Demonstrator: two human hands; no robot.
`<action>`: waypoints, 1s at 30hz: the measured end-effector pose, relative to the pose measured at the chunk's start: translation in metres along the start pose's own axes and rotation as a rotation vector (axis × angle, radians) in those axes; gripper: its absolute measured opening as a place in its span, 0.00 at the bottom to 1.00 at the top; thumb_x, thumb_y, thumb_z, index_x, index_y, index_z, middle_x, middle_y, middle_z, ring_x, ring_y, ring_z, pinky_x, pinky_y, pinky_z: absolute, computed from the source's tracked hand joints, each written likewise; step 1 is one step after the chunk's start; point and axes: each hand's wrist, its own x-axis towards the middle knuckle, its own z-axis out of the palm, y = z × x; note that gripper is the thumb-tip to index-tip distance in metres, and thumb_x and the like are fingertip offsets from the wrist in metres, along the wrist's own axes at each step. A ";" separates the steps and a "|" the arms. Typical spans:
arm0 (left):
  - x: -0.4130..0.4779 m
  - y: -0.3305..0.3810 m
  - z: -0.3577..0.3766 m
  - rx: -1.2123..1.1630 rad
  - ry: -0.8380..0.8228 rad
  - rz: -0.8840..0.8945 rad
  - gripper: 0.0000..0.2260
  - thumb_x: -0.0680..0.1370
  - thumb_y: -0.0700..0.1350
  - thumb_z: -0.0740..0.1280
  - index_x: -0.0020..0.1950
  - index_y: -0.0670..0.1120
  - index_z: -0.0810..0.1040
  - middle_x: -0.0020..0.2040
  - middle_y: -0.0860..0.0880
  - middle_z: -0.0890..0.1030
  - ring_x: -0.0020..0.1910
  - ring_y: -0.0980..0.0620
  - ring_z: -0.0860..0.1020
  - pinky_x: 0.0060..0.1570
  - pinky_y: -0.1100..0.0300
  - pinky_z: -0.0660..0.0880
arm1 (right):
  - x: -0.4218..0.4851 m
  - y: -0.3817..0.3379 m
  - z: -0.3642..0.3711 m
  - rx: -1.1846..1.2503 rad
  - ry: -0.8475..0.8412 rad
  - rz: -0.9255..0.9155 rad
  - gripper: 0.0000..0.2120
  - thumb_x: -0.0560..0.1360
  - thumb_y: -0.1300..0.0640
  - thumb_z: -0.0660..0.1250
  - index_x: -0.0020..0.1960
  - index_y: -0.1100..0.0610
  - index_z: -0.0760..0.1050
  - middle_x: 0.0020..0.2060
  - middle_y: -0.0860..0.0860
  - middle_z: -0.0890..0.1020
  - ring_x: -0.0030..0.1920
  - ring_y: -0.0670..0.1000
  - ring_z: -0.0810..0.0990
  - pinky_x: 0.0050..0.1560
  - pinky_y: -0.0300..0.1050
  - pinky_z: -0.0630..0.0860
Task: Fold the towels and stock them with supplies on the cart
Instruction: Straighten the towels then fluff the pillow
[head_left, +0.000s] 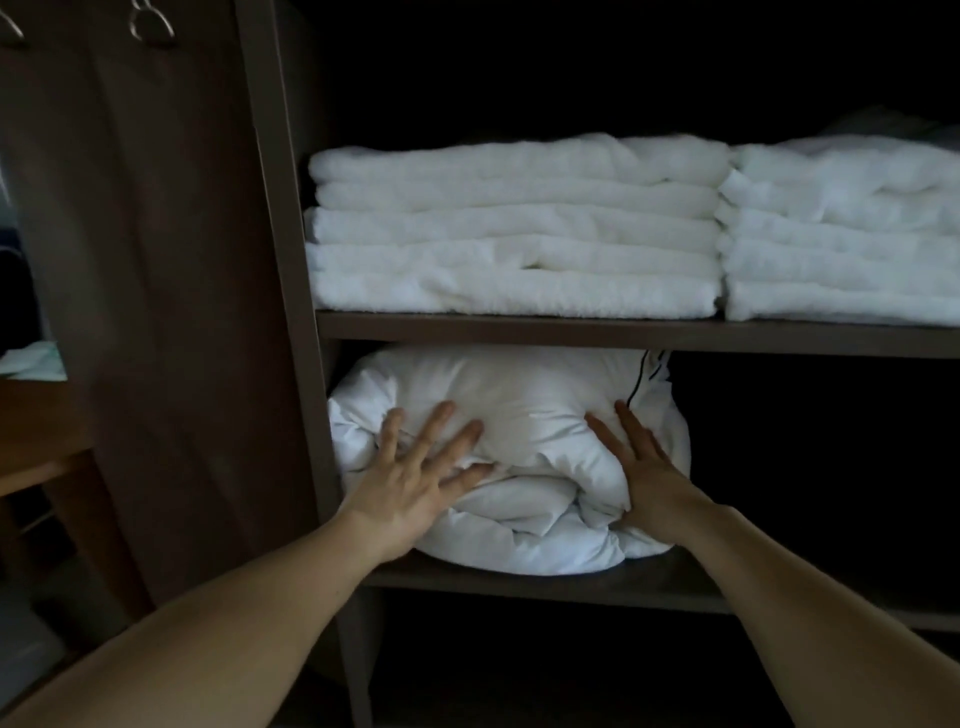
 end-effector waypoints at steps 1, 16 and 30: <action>-0.001 0.002 0.000 -0.011 0.014 0.006 0.41 0.79 0.44 0.55 0.71 0.60 0.21 0.75 0.47 0.23 0.73 0.35 0.25 0.66 0.24 0.34 | -0.004 0.003 -0.003 -0.004 -0.010 -0.008 0.60 0.72 0.46 0.76 0.66 0.31 0.21 0.74 0.46 0.23 0.79 0.58 0.34 0.79 0.59 0.50; -0.027 0.012 -0.031 -0.048 0.075 -0.037 0.54 0.67 0.56 0.75 0.82 0.54 0.42 0.81 0.43 0.39 0.79 0.36 0.40 0.69 0.26 0.51 | -0.090 -0.057 -0.022 -0.223 0.388 -0.125 0.55 0.70 0.31 0.68 0.80 0.43 0.33 0.80 0.51 0.36 0.80 0.58 0.35 0.73 0.73 0.55; -0.108 -0.091 -0.228 -0.254 -0.252 -0.217 0.46 0.75 0.61 0.63 0.79 0.53 0.33 0.80 0.45 0.33 0.76 0.38 0.30 0.72 0.31 0.47 | -0.131 -0.219 -0.199 -0.060 -0.116 -0.110 0.42 0.72 0.24 0.43 0.80 0.41 0.36 0.80 0.48 0.35 0.78 0.53 0.28 0.76 0.68 0.42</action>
